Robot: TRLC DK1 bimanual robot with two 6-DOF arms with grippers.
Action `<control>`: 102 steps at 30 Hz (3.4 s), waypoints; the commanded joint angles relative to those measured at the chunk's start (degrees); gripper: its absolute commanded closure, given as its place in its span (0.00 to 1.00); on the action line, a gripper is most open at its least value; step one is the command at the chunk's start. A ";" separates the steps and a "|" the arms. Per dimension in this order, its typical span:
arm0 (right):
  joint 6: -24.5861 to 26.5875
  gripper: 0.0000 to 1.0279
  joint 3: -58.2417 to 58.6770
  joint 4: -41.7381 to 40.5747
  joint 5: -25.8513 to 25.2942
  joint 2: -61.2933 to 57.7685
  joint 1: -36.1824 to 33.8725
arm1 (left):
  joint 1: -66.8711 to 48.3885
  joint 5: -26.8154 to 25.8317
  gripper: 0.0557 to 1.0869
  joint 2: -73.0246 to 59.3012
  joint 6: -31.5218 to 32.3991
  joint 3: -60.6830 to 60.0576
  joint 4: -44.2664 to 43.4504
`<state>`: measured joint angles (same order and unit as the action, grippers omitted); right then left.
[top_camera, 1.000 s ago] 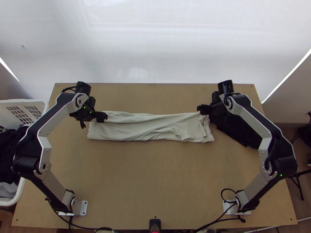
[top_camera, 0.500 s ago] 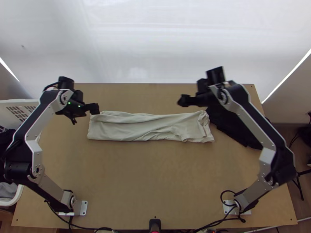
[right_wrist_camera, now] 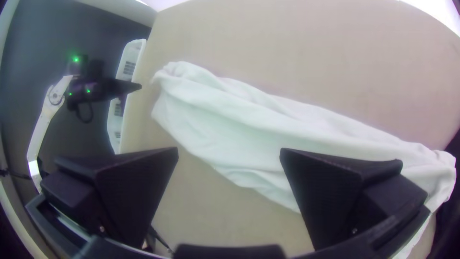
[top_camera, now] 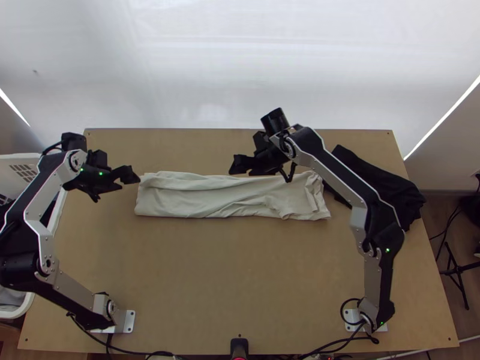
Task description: Fold the t-shirt
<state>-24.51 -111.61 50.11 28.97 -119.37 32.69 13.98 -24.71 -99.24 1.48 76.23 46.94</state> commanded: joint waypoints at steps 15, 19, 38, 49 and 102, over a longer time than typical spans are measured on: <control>-0.45 0.04 -1.59 2.10 0.56 -3.41 -1.93 | 1.49 -7.72 0.05 -7.02 -4.29 -5.56 -8.71; -0.27 0.04 -1.33 2.10 0.56 -3.32 -1.84 | 1.32 -9.30 0.05 -7.55 -4.20 -4.95 -8.53; -0.10 0.04 -2.65 2.54 0.56 -0.25 -5.62 | -7.56 -11.68 0.05 -10.62 0.81 -2.22 -9.23; 0.96 0.04 -3.52 5.97 0.65 4.67 -11.94 | -8.09 -8.51 0.97 -9.30 2.13 -4.16 -15.21; 1.57 0.04 14.14 7.99 2.58 31.48 -24.95 | -47.20 7.13 0.66 -29.25 14.87 49.02 20.83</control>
<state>-22.55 -99.33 58.19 31.55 -90.19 7.97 -28.67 -18.79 -118.28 15.05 115.83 68.64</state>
